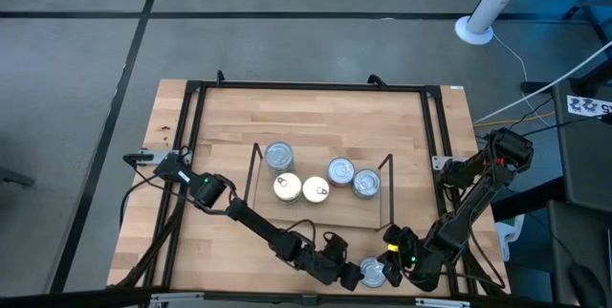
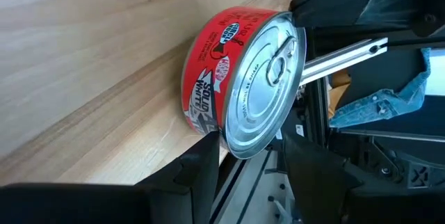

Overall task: Stack canned seafood by type on shelf
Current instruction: Stack the red tuna can on top of the red tuna cans on the shelf

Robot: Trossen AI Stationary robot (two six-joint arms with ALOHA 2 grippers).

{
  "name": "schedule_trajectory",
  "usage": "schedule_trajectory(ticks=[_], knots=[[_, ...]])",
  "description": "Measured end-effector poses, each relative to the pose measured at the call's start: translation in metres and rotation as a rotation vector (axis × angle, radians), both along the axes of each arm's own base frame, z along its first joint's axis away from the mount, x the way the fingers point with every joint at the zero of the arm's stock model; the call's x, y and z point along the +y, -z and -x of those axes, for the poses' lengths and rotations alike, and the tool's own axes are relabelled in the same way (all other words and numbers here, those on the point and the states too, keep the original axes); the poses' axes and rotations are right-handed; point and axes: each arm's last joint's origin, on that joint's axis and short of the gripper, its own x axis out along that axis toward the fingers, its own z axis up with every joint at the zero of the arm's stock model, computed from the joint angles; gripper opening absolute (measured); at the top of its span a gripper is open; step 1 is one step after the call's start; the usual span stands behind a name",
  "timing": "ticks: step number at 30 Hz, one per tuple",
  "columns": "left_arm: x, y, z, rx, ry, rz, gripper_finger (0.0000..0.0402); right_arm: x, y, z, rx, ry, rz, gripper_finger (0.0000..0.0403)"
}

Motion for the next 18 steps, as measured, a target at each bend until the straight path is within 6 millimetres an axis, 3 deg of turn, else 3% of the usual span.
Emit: schedule_trajectory(ticks=[18], knots=[[0.0074, -0.004, -0.0018, -0.004, 0.054, -0.111, 0.0155, -0.0001, 0.0, 0.0, -0.001, -0.001, 0.003, 0.0]])
